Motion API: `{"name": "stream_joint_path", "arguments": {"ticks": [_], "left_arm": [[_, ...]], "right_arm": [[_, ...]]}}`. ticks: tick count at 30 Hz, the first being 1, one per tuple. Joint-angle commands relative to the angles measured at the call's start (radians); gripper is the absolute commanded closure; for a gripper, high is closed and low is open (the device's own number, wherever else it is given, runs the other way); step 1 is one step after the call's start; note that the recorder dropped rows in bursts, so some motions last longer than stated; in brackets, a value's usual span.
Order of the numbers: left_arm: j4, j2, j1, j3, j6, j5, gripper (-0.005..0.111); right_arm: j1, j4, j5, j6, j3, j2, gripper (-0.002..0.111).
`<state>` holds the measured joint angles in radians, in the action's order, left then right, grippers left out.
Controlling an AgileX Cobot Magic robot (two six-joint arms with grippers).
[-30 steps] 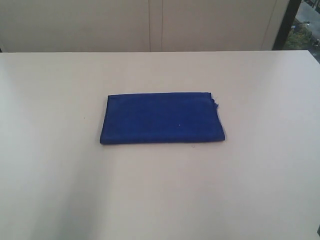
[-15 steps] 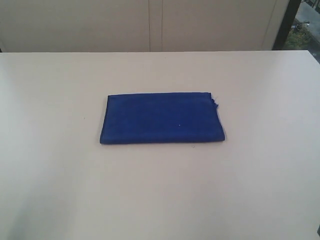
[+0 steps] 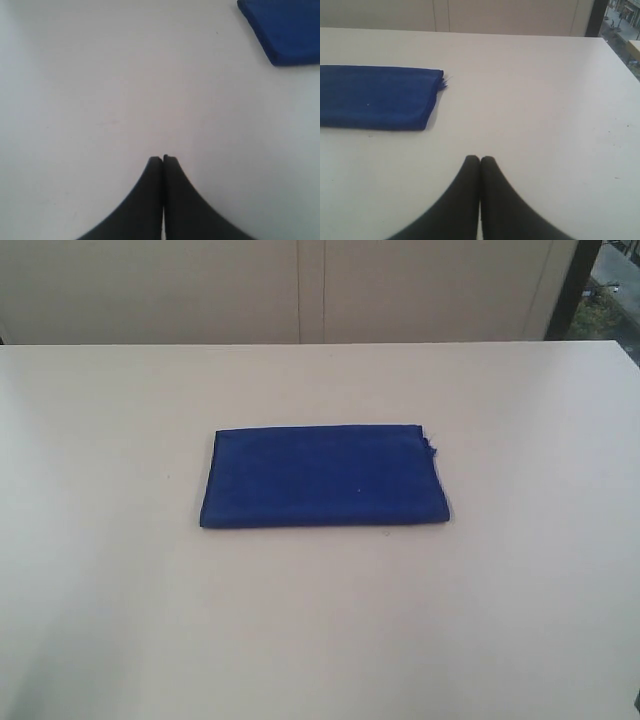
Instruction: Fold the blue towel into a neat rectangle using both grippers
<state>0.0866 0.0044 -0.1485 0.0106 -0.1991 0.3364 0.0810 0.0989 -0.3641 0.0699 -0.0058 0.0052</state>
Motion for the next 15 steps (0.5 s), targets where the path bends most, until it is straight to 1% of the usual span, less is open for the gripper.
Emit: {"name": "stream_joint_path", "arguments": {"ticks": [1, 4, 8, 15], "left_arm": [[-0.002, -0.004, -0.003, -0.011, -0.007, 0.008, 0.107], [-0.013, -0.004, -0.003, -0.011, 0.012, 0.004, 0.107], [-0.097, -0.004, -0.003, -0.011, 0.100, -0.014, 0.107], [-0.102, -0.004, -0.003, -0.011, 0.130, 0.000, 0.107]], "right_arm": [[-0.002, -0.002, 0.013, -0.003, 0.006, -0.005, 0.108], [-0.002, -0.002, 0.013, -0.003, 0.006, -0.005, 0.108], [-0.002, -0.002, 0.013, -0.003, 0.006, -0.005, 0.108], [-0.002, -0.002, 0.013, -0.003, 0.006, -0.005, 0.108]]}}
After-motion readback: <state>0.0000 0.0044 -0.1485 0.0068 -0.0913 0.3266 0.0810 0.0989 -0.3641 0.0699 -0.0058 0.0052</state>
